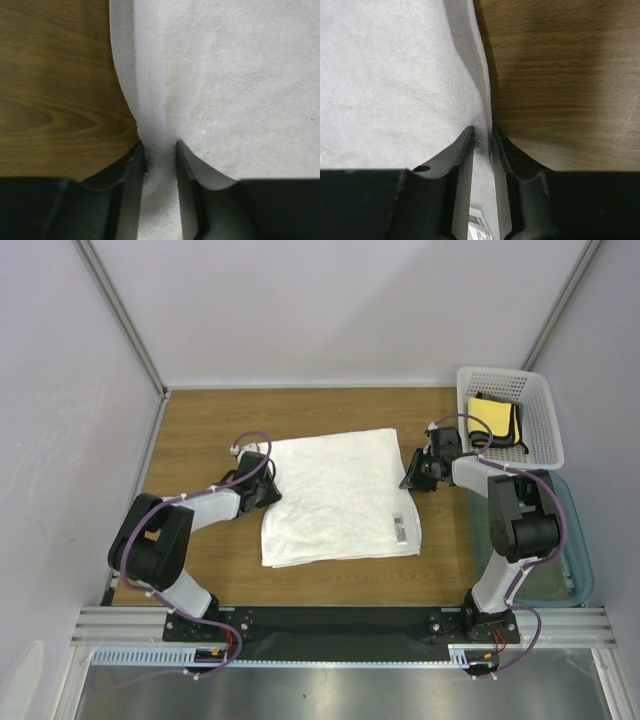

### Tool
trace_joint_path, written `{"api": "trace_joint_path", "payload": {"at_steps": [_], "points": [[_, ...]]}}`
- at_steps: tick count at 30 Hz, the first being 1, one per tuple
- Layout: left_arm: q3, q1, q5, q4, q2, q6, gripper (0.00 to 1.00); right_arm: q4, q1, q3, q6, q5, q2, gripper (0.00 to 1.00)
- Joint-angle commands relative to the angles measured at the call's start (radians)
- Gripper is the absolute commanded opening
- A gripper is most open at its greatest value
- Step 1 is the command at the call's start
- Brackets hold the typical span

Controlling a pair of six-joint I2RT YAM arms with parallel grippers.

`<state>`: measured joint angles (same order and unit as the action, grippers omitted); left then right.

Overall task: Fold and stack the towels
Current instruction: Fold the towel

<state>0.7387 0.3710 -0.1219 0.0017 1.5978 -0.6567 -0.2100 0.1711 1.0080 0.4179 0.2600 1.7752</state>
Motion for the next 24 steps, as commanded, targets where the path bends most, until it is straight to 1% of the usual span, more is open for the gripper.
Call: {"api": "trace_joint_path", "payload": {"at_steps": [1,3,5,9,12,13,15,16,18,19,21,22,24], "points": [[-0.031,0.011,-0.018,-0.069,-0.07,-0.004,0.39,0.009,0.005,-0.009,0.002,0.012,0.0,0.27],[-0.042,0.011,-0.034,-0.081,-0.103,-0.006,0.49,0.009,0.005,-0.011,-0.001,0.012,-0.003,0.27],[-0.053,0.011,-0.051,-0.101,-0.116,-0.009,0.58,0.006,0.004,-0.012,-0.002,0.01,-0.003,0.31],[-0.074,0.009,-0.055,-0.098,-0.118,-0.02,0.58,0.003,0.005,-0.011,-0.007,0.012,0.003,0.34],[-0.09,0.011,-0.033,-0.068,-0.098,-0.035,0.5,0.004,0.005,-0.011,-0.008,0.012,0.006,0.34],[-0.088,0.011,-0.03,-0.056,-0.081,-0.041,0.43,0.003,0.004,-0.011,-0.011,0.015,0.009,0.34],[-0.084,0.011,-0.03,-0.049,-0.064,-0.044,0.37,0.0,0.005,-0.009,-0.014,0.013,0.01,0.31],[-0.082,0.011,-0.03,-0.04,-0.058,-0.047,0.3,0.0,0.004,-0.008,-0.014,0.015,0.009,0.27],[-0.084,0.011,-0.042,-0.032,-0.042,-0.052,0.23,0.0,0.004,-0.006,-0.018,0.015,0.01,0.22],[-0.084,0.011,-0.048,-0.02,-0.041,-0.046,0.14,0.001,0.002,-0.006,-0.018,0.016,0.006,0.16],[-0.084,0.011,-0.064,-0.005,-0.039,-0.034,0.05,0.008,0.001,-0.006,-0.018,0.03,0.003,0.09],[-0.076,0.011,-0.07,-0.005,-0.044,-0.021,0.0,0.008,0.001,-0.005,-0.019,0.036,0.001,0.0],[-0.073,0.011,-0.071,0.027,-0.083,-0.006,0.01,0.003,0.001,0.006,-0.021,0.062,-0.013,0.0]]}}
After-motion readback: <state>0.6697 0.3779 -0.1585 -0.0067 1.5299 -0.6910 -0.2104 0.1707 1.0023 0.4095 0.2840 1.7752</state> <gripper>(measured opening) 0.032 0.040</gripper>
